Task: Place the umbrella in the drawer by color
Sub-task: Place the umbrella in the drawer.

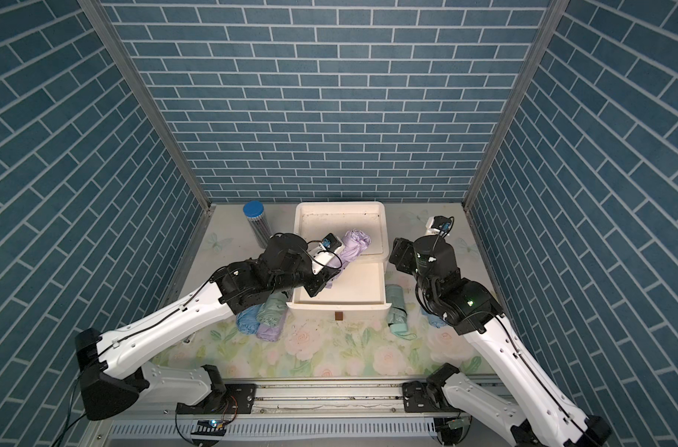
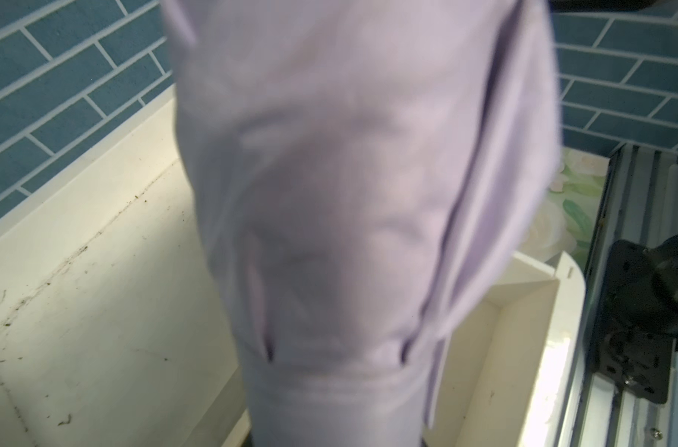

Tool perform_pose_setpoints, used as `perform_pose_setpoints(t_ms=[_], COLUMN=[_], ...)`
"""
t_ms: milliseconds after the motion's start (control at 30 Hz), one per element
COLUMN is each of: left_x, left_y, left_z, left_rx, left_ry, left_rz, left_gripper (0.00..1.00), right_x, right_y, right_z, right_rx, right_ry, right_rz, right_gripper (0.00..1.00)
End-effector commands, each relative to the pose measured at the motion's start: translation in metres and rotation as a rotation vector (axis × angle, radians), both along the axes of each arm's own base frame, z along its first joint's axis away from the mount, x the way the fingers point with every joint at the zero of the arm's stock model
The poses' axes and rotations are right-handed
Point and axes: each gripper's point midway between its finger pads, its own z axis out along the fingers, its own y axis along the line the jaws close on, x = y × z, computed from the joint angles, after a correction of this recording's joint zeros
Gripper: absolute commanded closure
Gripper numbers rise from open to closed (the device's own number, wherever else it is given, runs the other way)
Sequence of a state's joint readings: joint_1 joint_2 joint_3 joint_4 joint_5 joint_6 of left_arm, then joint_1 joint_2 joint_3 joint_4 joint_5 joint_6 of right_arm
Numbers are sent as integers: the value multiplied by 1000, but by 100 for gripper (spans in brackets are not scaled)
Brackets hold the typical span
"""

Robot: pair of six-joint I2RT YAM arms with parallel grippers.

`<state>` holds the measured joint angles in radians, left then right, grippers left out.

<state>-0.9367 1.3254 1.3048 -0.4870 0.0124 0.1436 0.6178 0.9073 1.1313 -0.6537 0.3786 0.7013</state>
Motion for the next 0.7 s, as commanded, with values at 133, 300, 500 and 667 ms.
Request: perform_pose_setpoints(t_ms=[133, 300, 500, 667], left_x=[-18, -24, -21, -20], left_y=[-13, -11, -8, -8], left_z=[23, 5, 0, 17], left_rx=[45, 104, 110, 57], left_ry=[-88, -67, -74, -93], left_rz=[-123, -118, -63, -48], left_gripper=[89, 81, 31, 29], right_x=[-16, -16, -16, -17], right_y=[-10, -7, 3, 15], right_z=[-26, -29, -26, -20], right_rx=[-38, -33, -18, -4], right_ry=[59, 58, 44, 26], right_rz=[25, 40, 101, 165], right_gripper=[23, 24, 26, 31])
